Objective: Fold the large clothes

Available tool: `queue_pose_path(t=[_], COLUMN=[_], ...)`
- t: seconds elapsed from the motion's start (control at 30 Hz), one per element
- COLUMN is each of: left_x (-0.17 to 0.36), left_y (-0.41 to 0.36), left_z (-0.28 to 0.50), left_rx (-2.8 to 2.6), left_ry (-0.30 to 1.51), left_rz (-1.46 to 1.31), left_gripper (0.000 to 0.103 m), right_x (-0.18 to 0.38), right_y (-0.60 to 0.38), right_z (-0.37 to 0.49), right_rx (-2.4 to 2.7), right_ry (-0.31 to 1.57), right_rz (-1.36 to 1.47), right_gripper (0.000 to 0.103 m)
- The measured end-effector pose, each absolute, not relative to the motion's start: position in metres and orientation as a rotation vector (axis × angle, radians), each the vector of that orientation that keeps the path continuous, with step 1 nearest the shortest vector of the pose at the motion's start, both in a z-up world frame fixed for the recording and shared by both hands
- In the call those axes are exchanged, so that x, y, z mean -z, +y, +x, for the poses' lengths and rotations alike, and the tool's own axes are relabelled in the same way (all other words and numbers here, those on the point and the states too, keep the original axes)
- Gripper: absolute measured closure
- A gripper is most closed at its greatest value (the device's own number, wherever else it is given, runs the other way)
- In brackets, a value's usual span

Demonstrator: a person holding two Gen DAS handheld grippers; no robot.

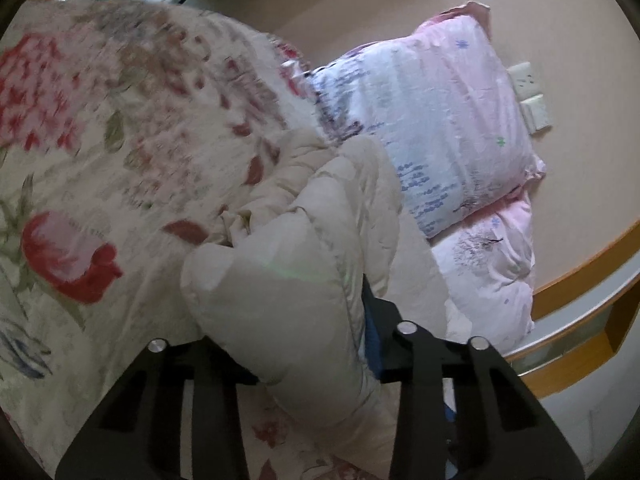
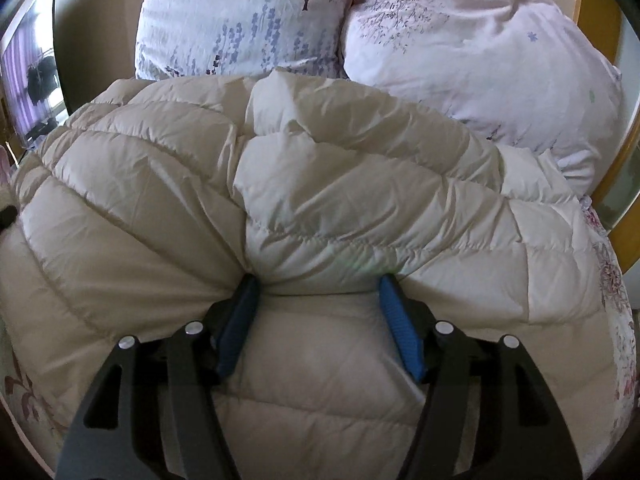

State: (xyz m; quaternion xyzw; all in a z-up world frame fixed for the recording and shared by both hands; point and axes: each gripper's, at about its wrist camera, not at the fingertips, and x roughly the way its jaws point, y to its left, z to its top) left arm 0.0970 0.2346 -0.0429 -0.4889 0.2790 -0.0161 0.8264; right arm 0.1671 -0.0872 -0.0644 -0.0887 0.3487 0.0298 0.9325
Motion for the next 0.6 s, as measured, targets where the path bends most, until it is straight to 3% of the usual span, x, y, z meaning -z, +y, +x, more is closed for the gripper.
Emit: queue_pose_path(t=[0.17, 0.6], left_x=[0.013, -0.080], left_y=[0.226, 0.138], left_z=[0.097, 0.103], left_rx=[0.102, 0.488], left_ry=[0.517, 0.325], left_rz=[-0.967, -0.737], left_gripper=[0.075, 0.075], right_x=[0.065, 0.066], right_y=[-0.087, -0.083], right_z=[0.169, 0.174], right_rx=[-0.058, -0.063], right_ry=[0.717, 0.721], right_rz=[-0.177, -0.181], right_gripper=[0.038, 0.037])
